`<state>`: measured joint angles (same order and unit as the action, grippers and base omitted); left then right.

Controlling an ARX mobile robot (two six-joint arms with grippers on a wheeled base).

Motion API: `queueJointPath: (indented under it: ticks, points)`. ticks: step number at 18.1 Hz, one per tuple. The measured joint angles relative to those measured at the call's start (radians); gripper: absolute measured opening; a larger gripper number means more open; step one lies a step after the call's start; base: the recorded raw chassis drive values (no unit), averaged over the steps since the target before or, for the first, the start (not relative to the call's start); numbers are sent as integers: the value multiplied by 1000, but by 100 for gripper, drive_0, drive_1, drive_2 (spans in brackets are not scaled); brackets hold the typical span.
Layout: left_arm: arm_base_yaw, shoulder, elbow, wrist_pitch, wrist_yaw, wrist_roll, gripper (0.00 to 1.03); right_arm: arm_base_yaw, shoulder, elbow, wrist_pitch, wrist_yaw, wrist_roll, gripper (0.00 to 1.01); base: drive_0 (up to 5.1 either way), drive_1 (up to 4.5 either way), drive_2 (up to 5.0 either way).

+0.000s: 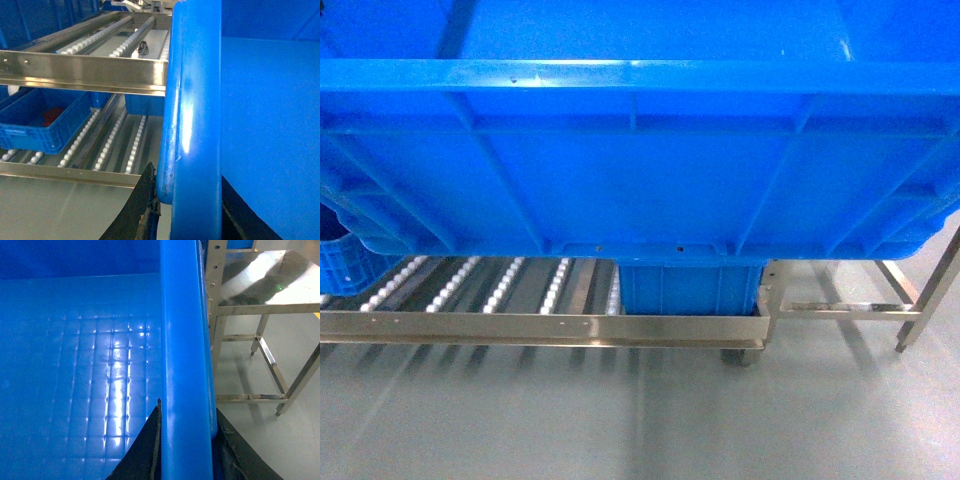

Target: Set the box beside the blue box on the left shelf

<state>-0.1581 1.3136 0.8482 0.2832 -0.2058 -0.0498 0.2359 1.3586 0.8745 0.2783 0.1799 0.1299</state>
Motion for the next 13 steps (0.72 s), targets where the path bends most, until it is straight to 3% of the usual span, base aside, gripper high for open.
queueJointPath:
  ticks: [13]
  points:
    - [0, 0, 0, -4, 0, -1, 18, 0, 0, 0, -1, 0, 0, 19, -497, 244, 244]
